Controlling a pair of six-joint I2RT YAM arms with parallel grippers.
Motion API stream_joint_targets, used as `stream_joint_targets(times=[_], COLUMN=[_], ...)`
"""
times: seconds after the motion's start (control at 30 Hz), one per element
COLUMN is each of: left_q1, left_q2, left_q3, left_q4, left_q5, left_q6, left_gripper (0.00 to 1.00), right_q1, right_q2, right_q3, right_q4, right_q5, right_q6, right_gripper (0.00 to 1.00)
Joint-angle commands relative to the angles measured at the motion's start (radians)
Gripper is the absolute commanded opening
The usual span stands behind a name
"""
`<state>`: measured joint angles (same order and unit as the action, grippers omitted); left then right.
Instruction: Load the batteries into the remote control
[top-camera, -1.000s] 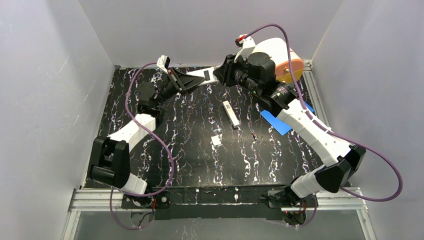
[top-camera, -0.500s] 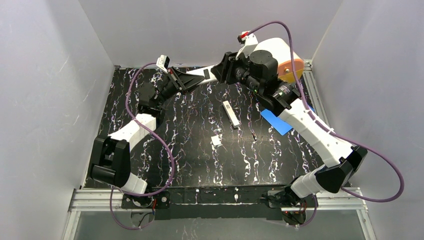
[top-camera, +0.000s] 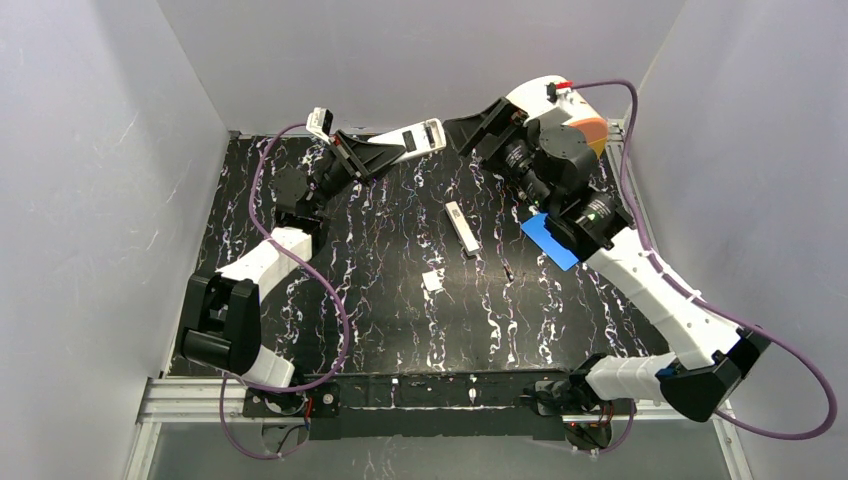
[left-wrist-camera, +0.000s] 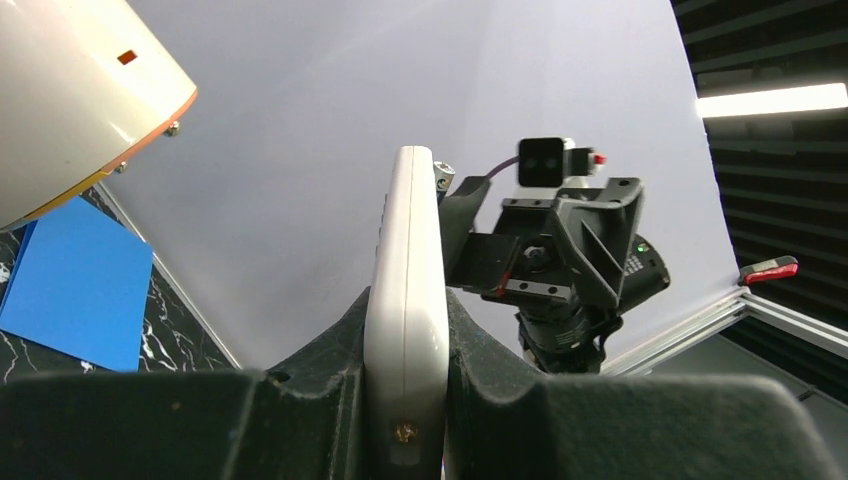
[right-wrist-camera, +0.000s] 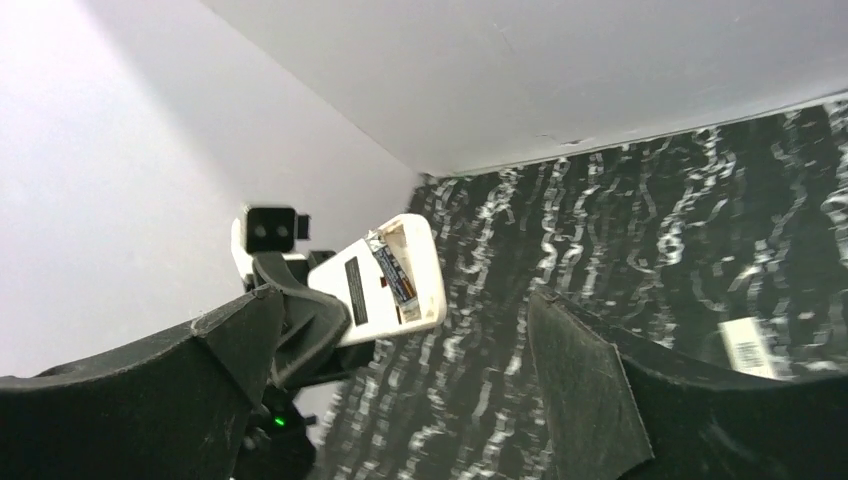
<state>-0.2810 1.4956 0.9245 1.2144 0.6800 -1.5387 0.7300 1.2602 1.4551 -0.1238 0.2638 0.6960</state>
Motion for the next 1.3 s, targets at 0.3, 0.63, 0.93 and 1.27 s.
stream_joint_targets(times=[0.3,0.63,0.93,1.27], left_q1=[-0.004,-0.004,-0.004,-0.004], left_q2=[-0.019,-0.020,-0.021,-0.021], left_q3=[0.043,0.028,0.017,0.026], left_q4=[0.078,0.089,0.094,0.094], left_q5=[-0.017,0.008,0.024,-0.001], left_q6=[-0.008,0.015,0.045,-0.003], left_gripper=[0.00,0.00,0.00,0.00], right_q1=[-0.010,-0.013,-0.016,-0.023], right_q2=[0.117,0.164,0.180,0.189], right_q3=[-0.101,-0.061,-0.061,-0.089], right_q4=[0.382,0.420,0.413,0.432], right_q5=[-0.115,-0.112,-0.128,-0.161], right_q6=[0.685,0.756,0.787,0.796], right_gripper=[0.99,0.77,0.55,0.30])
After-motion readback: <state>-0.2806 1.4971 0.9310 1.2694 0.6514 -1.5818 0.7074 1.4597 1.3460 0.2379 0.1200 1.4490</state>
